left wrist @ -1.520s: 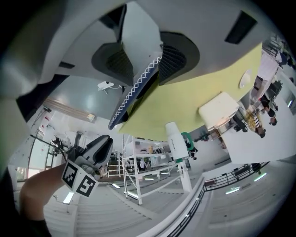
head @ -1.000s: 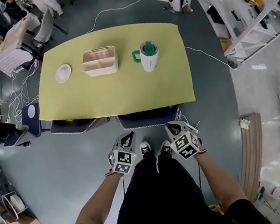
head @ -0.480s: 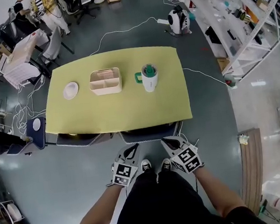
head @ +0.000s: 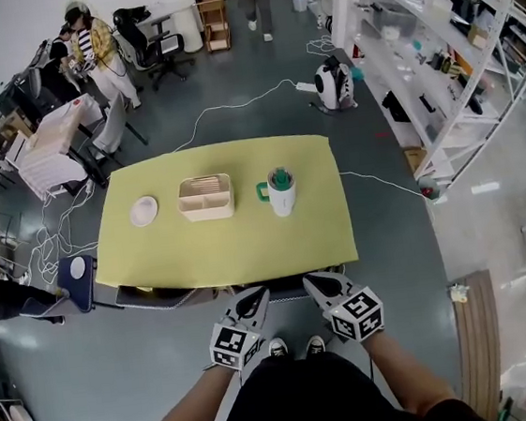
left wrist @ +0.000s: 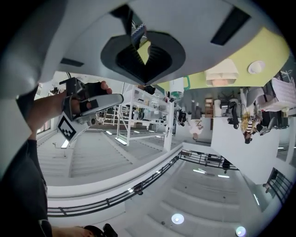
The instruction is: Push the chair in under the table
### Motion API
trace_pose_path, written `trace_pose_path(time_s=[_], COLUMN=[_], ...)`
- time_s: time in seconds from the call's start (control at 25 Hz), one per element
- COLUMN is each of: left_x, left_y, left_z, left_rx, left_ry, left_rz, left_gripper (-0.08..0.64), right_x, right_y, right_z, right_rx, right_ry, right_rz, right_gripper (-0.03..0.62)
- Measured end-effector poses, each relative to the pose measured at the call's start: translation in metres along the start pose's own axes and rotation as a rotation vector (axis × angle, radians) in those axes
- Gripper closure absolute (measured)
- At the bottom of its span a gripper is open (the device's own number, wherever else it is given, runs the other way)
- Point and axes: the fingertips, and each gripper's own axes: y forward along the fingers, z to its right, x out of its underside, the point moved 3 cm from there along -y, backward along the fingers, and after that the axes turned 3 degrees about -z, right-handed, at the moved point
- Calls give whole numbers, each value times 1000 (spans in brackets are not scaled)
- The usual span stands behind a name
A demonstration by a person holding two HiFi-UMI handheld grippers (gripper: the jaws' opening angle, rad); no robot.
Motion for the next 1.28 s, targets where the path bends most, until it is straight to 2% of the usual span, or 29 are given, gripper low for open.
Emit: trace_pose_path(time_s=[0.28,0.56,0.88,1.04,1.28], left_x=[-57,-98,-126,-138,-154], left_y=[2,4,2,1,-4], left_z=[3,8,15,16,13], left_rx=[21,56,103,135,144], left_ry=[9,8,-11,-38,-31], left_rz=[121,185,234,269,306], left_gripper=[552,552,552,552,552], right_x=[-54,-86,-117,-121,-128], right_y=[-18,-31,-48,-48,-50], right_z=[-1,7,10,5,0], right_rx=[31,63,103,112,125], right_ry=[-7,-5,-50,-63,-101], right_rz=[103,149,191,200,228], right_gripper=[578,578,578,578,578])
